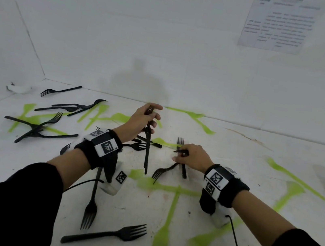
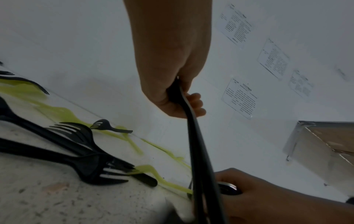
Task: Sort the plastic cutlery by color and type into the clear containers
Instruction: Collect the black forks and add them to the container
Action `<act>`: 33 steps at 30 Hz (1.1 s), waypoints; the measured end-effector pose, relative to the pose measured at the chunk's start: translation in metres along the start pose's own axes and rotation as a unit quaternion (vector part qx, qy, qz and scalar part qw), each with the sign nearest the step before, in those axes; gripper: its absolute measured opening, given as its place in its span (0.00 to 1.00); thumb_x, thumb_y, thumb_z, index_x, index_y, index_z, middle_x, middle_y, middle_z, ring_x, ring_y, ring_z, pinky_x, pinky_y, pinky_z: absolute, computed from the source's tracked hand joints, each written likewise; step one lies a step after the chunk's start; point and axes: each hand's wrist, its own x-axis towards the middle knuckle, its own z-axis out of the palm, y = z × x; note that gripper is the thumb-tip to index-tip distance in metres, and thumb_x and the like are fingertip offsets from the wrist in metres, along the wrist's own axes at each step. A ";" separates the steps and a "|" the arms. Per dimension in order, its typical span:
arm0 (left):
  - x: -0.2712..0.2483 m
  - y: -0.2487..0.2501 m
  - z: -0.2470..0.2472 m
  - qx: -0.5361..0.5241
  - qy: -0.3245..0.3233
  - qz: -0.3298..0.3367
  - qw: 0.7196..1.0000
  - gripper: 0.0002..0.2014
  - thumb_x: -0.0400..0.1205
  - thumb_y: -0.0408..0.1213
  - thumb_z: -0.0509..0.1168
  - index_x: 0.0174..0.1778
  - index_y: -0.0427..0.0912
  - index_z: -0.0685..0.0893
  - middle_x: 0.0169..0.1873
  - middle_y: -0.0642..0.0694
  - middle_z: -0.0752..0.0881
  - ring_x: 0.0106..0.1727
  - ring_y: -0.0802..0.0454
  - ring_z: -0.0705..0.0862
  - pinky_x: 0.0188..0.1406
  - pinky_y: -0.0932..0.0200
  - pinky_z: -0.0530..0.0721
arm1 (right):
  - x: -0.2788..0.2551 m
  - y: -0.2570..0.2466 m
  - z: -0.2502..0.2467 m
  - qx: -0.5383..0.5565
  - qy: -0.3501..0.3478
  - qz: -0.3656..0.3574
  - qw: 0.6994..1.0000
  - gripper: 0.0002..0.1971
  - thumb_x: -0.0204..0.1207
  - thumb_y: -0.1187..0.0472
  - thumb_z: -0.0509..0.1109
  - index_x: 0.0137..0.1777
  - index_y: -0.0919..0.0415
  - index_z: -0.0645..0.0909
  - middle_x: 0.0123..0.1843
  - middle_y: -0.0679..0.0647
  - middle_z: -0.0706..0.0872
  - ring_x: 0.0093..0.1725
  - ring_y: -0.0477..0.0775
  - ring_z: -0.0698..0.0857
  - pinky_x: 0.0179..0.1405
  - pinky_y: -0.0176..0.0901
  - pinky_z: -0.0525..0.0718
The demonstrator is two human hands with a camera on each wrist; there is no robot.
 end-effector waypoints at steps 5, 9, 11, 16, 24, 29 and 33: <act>0.009 0.005 0.009 0.097 -0.058 0.009 0.994 0.10 0.85 0.25 0.55 0.53 0.41 0.79 0.37 0.47 0.81 0.20 0.62 0.71 0.16 0.70 0.64 | -0.011 0.017 -0.007 0.014 0.043 0.034 0.998 0.09 0.68 0.58 0.77 0.44 0.58 0.80 0.50 0.58 0.88 0.49 0.55 0.84 0.42 0.39 0.75; 0.007 0.006 0.019 0.272 -0.218 0.032 0.937 0.03 0.80 0.34 0.68 0.49 0.42 0.84 0.32 0.50 0.84 0.25 0.58 0.73 0.23 0.67 0.69 | -0.015 0.026 -0.012 0.008 0.047 0.081 0.996 0.13 0.68 0.59 0.76 0.52 0.63 0.85 0.47 0.58 0.87 0.50 0.57 0.84 0.44 0.42 0.80; 0.001 0.004 0.027 0.401 -0.318 0.022 0.859 0.09 0.75 0.41 0.74 0.47 0.45 0.85 0.33 0.53 0.83 0.36 0.56 0.79 0.39 0.64 0.76 | -0.018 0.026 -0.017 0.018 0.032 0.095 0.995 0.12 0.70 0.60 0.74 0.51 0.66 0.85 0.37 0.55 0.83 0.38 0.53 0.81 0.30 0.34 0.77; -0.018 -0.026 0.039 0.606 -0.346 -0.019 0.716 0.29 0.68 0.57 0.75 0.57 0.44 0.76 0.50 0.46 0.83 0.47 0.51 0.77 0.44 0.58 0.75 | -0.041 0.022 -0.046 0.149 0.036 0.106 0.982 0.10 0.74 0.58 0.70 0.36 0.65 0.82 0.25 0.51 0.72 0.21 0.45 0.68 0.15 0.31 0.64; -0.029 -0.025 0.038 0.539 -0.321 0.040 0.778 0.07 0.77 0.35 0.69 0.50 0.43 0.85 0.34 0.53 0.84 0.29 0.62 0.79 0.40 0.61 0.77 | -0.080 0.016 -0.073 0.279 0.128 0.036 0.951 0.08 0.79 0.62 0.61 0.42 0.61 0.80 0.25 0.51 0.69 0.20 0.48 0.69 0.16 0.35 0.70; -0.038 0.002 0.048 0.376 -0.212 0.076 0.899 0.10 0.72 0.38 0.76 0.38 0.43 0.81 0.27 0.53 0.88 0.29 0.55 0.85 0.36 0.63 0.81 | -0.095 0.009 -0.057 0.268 0.151 -0.044 0.950 0.08 0.82 0.61 0.61 0.50 0.63 0.81 0.29 0.51 0.72 0.20 0.44 0.69 0.16 0.31 0.69; -0.051 0.030 0.062 0.284 -0.149 0.094 0.942 0.07 0.74 0.39 0.75 0.36 0.41 0.84 0.19 0.55 0.78 0.19 0.62 0.73 0.20 0.70 0.67 | -0.108 0.004 -0.047 0.275 0.102 -0.076 0.953 0.10 0.78 0.51 0.67 0.49 0.58 0.82 0.34 0.48 0.75 0.22 0.39 0.68 0.21 0.29 0.67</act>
